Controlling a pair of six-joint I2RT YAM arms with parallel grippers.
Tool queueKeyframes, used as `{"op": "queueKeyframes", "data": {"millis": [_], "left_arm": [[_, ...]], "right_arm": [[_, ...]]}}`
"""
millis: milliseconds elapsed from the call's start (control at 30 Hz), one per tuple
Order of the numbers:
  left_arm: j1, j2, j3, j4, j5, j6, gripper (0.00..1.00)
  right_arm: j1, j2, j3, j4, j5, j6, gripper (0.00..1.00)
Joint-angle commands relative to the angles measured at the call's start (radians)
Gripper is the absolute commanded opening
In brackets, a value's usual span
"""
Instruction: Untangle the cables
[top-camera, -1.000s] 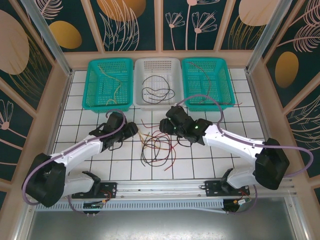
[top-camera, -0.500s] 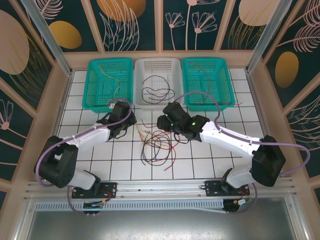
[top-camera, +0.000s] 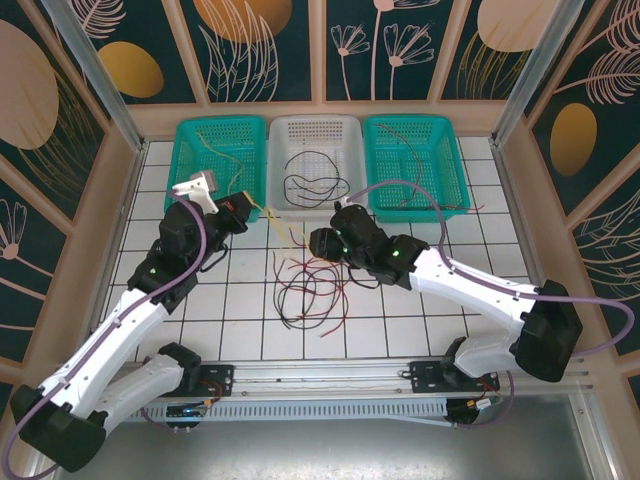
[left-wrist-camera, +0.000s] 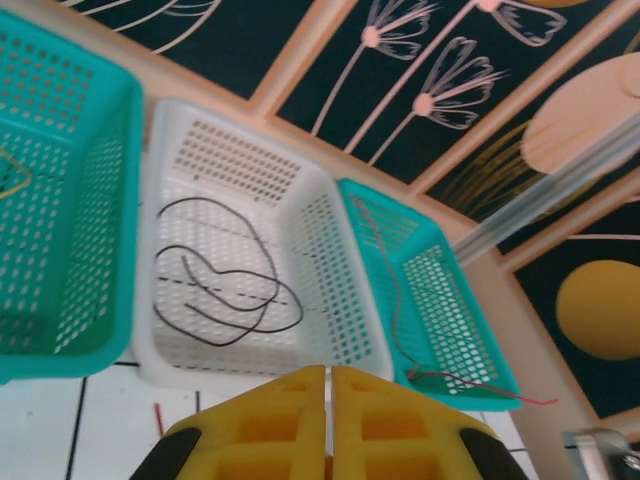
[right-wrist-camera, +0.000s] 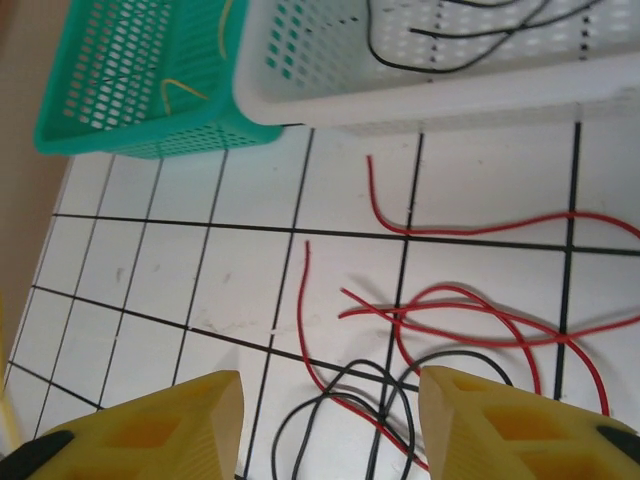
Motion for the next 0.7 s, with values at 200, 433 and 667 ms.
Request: {"op": "queueKeyframes", "data": {"millis": [200, 433, 667], "left_arm": [[-0.002, 0.026, 0.027, 0.022, 0.042, 0.056, 0.00], [-0.002, 0.051, 0.023, -0.008, 0.011, 0.101, 0.00], [-0.002, 0.089, 0.069, -0.025, 0.046, 0.138, 0.00]], "right_arm": [[0.024, -0.011, 0.067, 0.064, -0.003, -0.132, 0.53], [0.028, -0.097, 0.053, -0.022, 0.094, -0.157, 0.55], [0.030, -0.090, 0.004, 0.081, -0.130, -0.207, 0.59]]}}
